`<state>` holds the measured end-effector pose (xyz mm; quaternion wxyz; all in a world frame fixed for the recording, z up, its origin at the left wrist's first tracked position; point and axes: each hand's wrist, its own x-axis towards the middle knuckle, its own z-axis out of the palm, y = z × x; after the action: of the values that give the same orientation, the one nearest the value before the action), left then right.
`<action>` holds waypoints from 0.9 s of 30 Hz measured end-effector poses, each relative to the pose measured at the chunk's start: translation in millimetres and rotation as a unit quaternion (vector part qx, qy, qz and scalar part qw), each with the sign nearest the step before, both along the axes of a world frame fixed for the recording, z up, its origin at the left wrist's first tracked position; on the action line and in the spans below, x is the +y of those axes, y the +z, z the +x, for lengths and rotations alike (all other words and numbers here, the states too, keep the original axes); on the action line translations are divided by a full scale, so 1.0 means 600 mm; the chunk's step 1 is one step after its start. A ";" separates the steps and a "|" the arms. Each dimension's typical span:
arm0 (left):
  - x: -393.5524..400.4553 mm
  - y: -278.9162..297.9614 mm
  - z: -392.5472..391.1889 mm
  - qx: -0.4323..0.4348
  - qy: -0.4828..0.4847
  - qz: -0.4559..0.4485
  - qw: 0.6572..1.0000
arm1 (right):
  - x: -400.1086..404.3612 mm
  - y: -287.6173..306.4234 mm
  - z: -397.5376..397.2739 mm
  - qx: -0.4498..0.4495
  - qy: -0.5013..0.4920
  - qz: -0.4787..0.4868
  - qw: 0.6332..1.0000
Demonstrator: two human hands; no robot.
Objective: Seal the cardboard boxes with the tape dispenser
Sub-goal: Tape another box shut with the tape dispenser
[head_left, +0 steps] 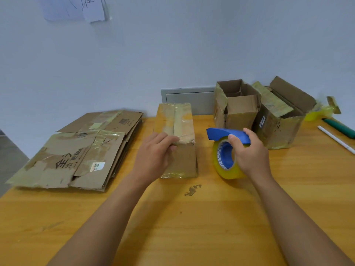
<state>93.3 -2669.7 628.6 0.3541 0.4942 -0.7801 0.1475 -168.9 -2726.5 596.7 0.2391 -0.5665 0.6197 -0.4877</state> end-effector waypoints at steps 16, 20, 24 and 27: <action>-0.010 -0.057 -0.025 0.087 0.104 -0.103 0.985 | 0.076 0.037 0.003 -0.071 0.000 -0.099 0.993; -0.015 -0.061 -0.030 0.108 0.099 -0.118 0.982 | 0.083 0.121 0.017 -0.147 0.042 -0.202 0.967; -0.016 -0.066 -0.027 0.123 0.086 -0.133 0.980 | 0.083 0.185 0.064 -0.137 0.133 -0.238 0.952; -0.014 -0.065 -0.026 0.131 0.070 -0.130 0.980 | 0.071 0.199 0.104 -0.100 0.205 -0.211 0.950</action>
<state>77.6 -2678.0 589.4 0.5032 0.5125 -0.6646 0.2062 -106.4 -2683.9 715.9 0.2695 -0.6676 0.3457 -0.6018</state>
